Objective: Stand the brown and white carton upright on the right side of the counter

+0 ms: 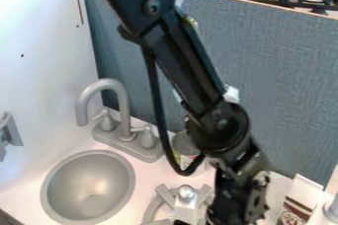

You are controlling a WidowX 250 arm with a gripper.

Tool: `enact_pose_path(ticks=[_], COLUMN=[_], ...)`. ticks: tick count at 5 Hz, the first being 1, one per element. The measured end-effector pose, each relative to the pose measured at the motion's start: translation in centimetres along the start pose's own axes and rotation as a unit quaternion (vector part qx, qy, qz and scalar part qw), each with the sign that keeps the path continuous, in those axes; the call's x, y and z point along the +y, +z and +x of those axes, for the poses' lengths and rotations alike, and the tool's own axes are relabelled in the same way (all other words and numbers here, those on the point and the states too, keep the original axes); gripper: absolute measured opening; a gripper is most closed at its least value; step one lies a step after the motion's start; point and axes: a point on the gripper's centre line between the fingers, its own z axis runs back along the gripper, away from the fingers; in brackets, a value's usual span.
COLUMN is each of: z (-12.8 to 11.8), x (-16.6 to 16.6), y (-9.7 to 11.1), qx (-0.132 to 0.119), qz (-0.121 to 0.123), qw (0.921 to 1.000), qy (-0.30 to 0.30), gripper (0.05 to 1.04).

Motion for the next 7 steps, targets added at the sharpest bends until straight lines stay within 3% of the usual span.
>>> enact_pose_path(ticks=[2, 3, 4, 5, 6, 7], z=[1.3, 2.0, 2.5, 2.6, 2.1, 2.3], x=[-0.3, -1.3, -1.6, -1.7, -1.3, -1.2], y=[-3.7, -4.9, -4.8, -5.0, -4.3, -1.6], qx=[0.026, 0.026, 0.028, 0.034, 0.031, -0.003], qz=[-0.011, -0.036, -0.039, -0.038, -0.033, -0.035], qw=[0.9991, 0.9972, 0.9971, 0.9978, 0.9988, 0.9994], qy=[-0.032, -0.060, -0.060, -0.043, -0.016, 0.007], gripper=[0.544, 0.543, 0.620, 0.924, 1.009, 1.005])
